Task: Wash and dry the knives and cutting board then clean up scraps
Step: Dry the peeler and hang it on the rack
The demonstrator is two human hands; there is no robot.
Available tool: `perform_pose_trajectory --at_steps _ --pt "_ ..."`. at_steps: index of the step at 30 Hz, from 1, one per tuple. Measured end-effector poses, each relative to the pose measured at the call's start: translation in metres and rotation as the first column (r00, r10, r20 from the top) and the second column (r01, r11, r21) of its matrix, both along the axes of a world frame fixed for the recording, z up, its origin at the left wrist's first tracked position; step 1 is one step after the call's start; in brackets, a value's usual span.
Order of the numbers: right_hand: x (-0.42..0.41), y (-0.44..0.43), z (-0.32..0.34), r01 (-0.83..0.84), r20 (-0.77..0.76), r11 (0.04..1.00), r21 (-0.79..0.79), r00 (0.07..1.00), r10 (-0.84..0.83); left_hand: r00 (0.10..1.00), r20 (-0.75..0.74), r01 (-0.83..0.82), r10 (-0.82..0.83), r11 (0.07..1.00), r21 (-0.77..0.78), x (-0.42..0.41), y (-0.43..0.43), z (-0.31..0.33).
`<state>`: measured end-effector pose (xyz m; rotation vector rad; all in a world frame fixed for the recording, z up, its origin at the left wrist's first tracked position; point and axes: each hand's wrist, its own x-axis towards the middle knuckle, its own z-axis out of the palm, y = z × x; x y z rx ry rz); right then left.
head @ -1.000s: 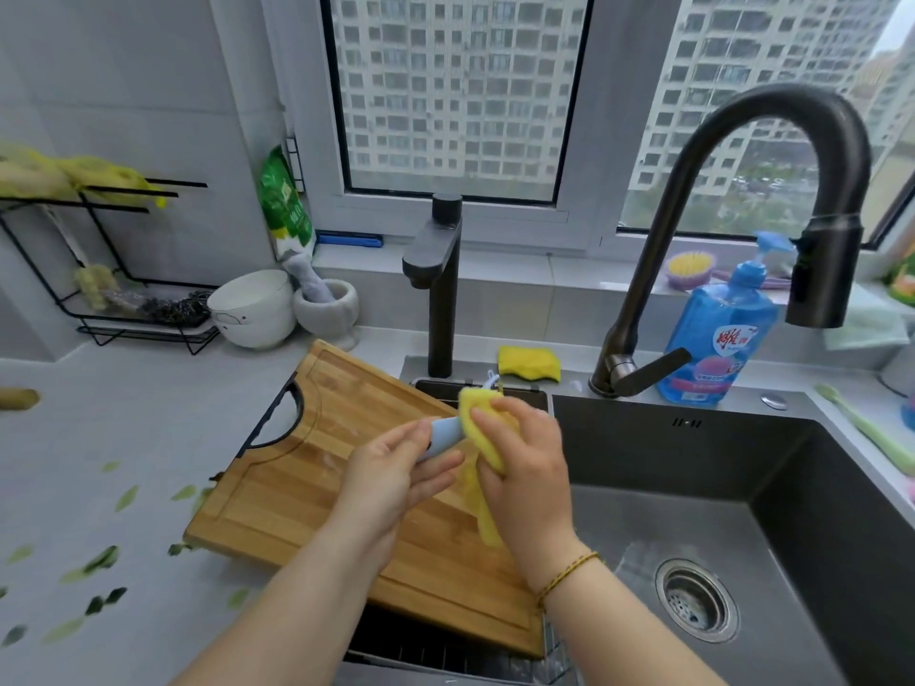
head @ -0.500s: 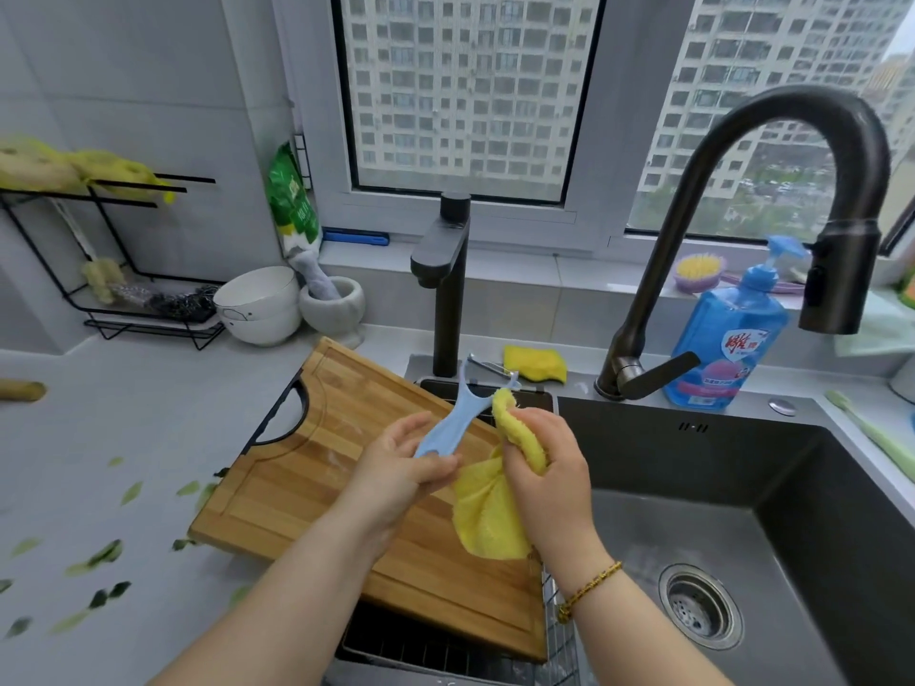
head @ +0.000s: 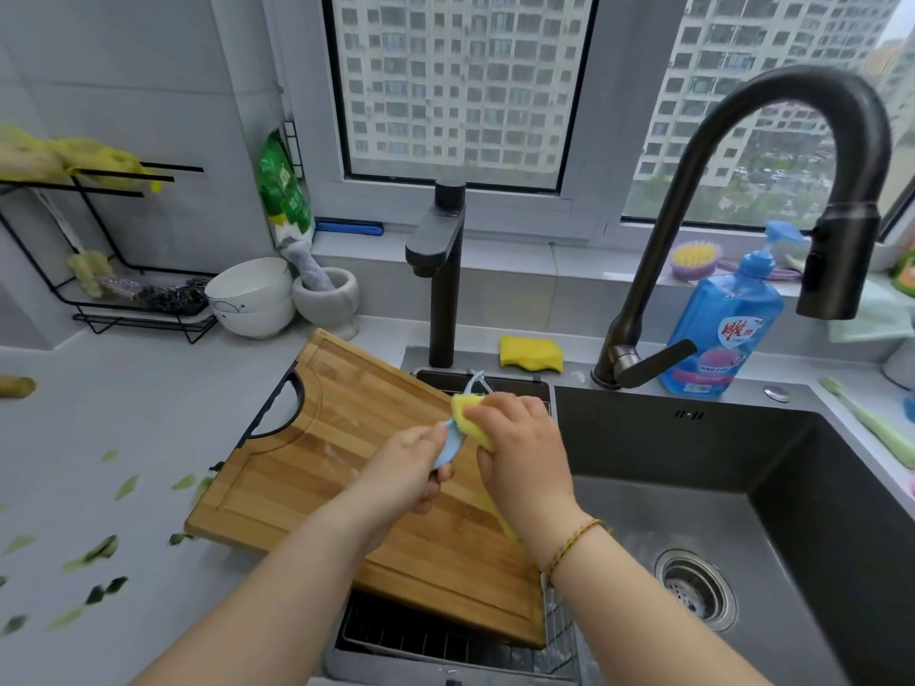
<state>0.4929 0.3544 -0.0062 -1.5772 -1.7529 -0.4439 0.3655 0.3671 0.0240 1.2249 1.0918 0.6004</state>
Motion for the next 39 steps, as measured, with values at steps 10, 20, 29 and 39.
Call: perform_pose_trajectory --at_steps 10,20,29,39 --pt "-0.008 -0.001 0.0 -0.148 0.045 0.989 -0.01 0.988 0.148 0.998 -0.014 -0.062 0.063 0.994 0.085 -0.01 0.007 0.0" --pt "-0.021 -0.007 -0.006 -0.19 0.015 0.982 -0.026 0.982 0.19 0.993 0.011 -0.116 0.116 0.988 0.098 -0.011 0.011 0.0" --pt "0.009 -0.004 0.008 -0.121 -0.329 0.983 -0.135 0.941 0.071 0.979 -0.167 -0.069 0.114 0.964 0.255 -0.022 0.022 0.003" --pt "0.004 0.001 0.06 -0.3 -0.302 0.928 -0.221 0.926 0.227 0.88 -0.458 0.136 0.128 0.856 0.499 -0.05 0.034 0.024"
